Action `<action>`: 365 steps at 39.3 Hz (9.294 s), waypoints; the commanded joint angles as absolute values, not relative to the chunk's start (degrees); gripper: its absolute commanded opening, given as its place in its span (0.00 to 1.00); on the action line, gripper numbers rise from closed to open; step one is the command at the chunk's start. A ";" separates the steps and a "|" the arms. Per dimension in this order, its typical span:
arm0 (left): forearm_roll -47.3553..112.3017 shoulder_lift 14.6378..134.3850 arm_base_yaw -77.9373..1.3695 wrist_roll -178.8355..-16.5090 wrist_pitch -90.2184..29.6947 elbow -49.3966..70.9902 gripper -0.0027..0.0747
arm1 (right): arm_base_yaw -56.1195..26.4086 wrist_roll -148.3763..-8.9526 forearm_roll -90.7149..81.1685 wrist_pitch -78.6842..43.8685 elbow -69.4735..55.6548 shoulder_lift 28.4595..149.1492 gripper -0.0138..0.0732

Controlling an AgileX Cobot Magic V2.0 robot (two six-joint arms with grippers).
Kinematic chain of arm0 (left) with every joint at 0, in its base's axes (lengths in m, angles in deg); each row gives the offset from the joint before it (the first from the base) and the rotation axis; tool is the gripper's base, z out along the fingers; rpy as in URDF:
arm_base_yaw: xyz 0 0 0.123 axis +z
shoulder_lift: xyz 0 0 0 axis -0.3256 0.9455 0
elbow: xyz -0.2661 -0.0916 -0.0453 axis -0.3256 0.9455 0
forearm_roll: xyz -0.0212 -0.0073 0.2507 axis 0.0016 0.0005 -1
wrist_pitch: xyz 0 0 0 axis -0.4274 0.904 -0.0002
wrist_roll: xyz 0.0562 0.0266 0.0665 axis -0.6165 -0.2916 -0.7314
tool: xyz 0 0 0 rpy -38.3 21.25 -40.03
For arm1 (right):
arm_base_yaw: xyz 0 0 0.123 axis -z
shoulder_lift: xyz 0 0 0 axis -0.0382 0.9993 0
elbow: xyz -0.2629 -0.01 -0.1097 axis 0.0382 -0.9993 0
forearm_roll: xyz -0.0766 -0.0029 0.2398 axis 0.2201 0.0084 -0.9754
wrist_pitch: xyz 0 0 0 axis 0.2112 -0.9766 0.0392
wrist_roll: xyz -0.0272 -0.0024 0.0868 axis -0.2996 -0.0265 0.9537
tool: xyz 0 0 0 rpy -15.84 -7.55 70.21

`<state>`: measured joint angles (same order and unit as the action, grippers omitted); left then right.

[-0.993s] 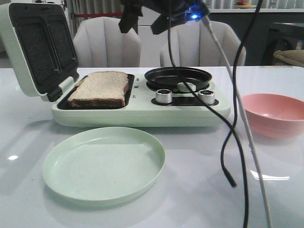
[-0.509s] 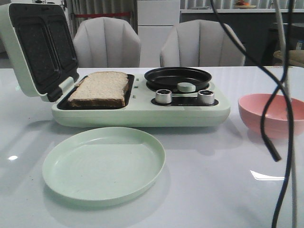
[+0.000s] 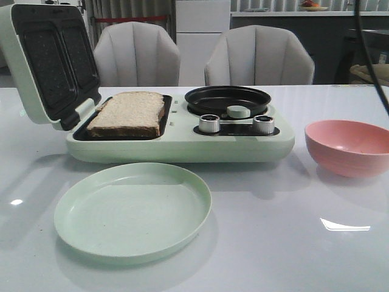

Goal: Make breakfast with bread and shrimp

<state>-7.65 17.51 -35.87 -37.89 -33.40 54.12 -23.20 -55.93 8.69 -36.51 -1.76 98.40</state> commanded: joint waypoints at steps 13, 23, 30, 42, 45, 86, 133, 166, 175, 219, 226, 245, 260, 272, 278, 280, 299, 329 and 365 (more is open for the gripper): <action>-7.22 18.15 -36.29 -37.45 -37.90 52.63 0.67 | -23.09 -55.87 7.12 -18.48 -25.58 73.61 0.86; -7.22 18.15 -36.29 -37.45 -37.90 52.63 0.67 | -23.09 -55.87 7.12 -13.10 -38.92 58.09 0.86; -7.22 18.15 -36.29 -37.45 -37.90 52.63 0.67 | -23.09 -55.87 7.12 -12.98 -46.99 46.97 0.86; -7.22 18.15 -36.29 -37.45 -37.90 52.63 0.67 | -23.09 -55.87 7.12 -11.70 -54.44 38.01 0.86; -7.22 18.15 -36.29 -37.45 -37.90 52.63 0.67 | -23.09 -55.87 7.12 -11.62 -55.73 38.01 0.86; -8.08 35.21 -36.29 -37.45 -29.75 36.67 0.67 | -23.09 -55.87 7.12 -11.71 -55.99 38.01 0.86; -4.56 81.90 -33.74 -37.06 -19.49 -0.45 0.67 | -23.09 -55.87 7.12 -11.71 -55.99 38.01 0.86; 55.98 97.53 -4.69 -75.22 -5.92 -10.59 0.67 | -23.09 -55.87 7.12 -11.71 -55.99 38.01 0.86; 61.26 101.83 -4.00 -78.25 -5.39 -10.84 0.67 | -23.09 -55.87 7.12 -11.71 -55.99 38.01 0.86; 88.09 116.27 -5.84 -97.47 1.44 -10.84 0.48 | -23.09 -55.87 7.12 -11.71 -55.99 38.01 0.86; 86.62 116.50 -9.23 -98.72 0.34 -10.84 0.48 | -23.09 -55.87 7.12 -11.71 -55.99 38.01 0.86; 85.65 116.50 -20.34 -104.17 -1.07 -10.84 0.48 | -23.09 -55.87 7.12 -11.71 -55.99 38.01 0.86; 72.22 116.40 -31.08 -105.14 -7.67 -10.84 0.48 | -23.09 -55.87 7.12 -11.71 -55.99 38.01 0.86; 57.76 112.10 -30.98 -100.33 -4.62 -15.49 0.48 | -23.09 -55.87 7.12 -11.71 -55.99 38.01 0.86; 38.94 107.09 -30.98 -89.57 -4.82 -19.01 0.48 | -23.09 -55.87 7.12 -11.71 -55.99 38.01 0.86; 31.27 105.42 -30.98 -84.10 -4.47 -19.80 0.48 | -23.09 -55.87 7.12 -11.71 -55.99 38.01 0.86; 1.63 88.38 -30.98 -65.73 4.44 -18.87 0.44 | -23.09 -55.87 7.12 -11.71 -55.99 38.01 0.86; 12.89 47.80 -30.98 -65.64 -14.97 25.30 0.44 | -23.09 -55.92 7.12 -11.71 -55.99 38.01 0.86; 17.00 20.36 -30.98 -65.64 -19.92 46.87 0.44 | -23.09 -55.92 7.08 -13.45 -53.59 38.45 0.86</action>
